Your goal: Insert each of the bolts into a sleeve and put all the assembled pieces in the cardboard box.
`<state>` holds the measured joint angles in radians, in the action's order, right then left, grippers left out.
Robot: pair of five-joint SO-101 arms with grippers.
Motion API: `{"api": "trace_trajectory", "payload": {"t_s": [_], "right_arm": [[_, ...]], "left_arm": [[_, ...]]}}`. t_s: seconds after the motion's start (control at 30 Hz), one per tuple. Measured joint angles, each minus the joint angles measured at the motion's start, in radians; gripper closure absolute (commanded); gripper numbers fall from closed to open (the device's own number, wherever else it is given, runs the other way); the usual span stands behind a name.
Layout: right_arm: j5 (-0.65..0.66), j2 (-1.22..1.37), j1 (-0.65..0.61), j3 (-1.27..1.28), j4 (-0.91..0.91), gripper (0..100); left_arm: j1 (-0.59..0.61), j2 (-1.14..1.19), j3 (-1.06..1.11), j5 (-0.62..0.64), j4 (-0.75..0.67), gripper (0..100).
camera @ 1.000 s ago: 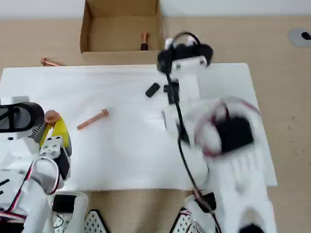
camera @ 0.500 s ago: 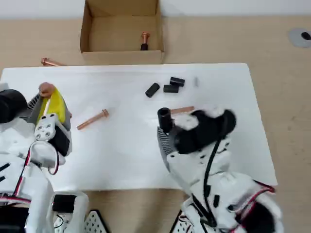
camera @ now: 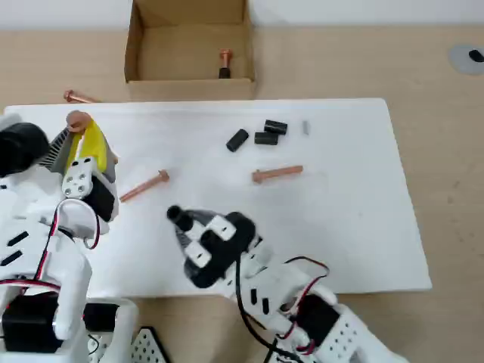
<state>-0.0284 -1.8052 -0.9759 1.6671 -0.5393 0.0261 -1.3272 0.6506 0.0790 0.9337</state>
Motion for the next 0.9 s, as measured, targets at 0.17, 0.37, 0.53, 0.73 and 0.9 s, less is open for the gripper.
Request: {"api": "trace_trajectory", "payload": {"t_s": [0.17,0.37,0.53,0.73,0.9], "right_arm": [[0.000,0.000,-0.032,0.017,0.049,98.8],[0.000,0.000,-0.034,0.017,0.051,98.8],[0.000,0.000,-0.034,0.017,0.051,98.8],[0.000,0.000,-0.034,0.017,0.051,98.8],[-0.011,0.000,-0.034,0.017,0.052,98.9]], "left_arm": [[-0.158,0.000,0.002,0.034,0.081,100],[-0.330,0.000,-0.049,0.058,0.226,100],[-0.338,-0.002,-0.161,0.058,0.305,100],[-0.342,-0.009,-0.279,0.040,0.404,100],[-0.342,-0.009,-0.290,0.038,0.428,99]]}}
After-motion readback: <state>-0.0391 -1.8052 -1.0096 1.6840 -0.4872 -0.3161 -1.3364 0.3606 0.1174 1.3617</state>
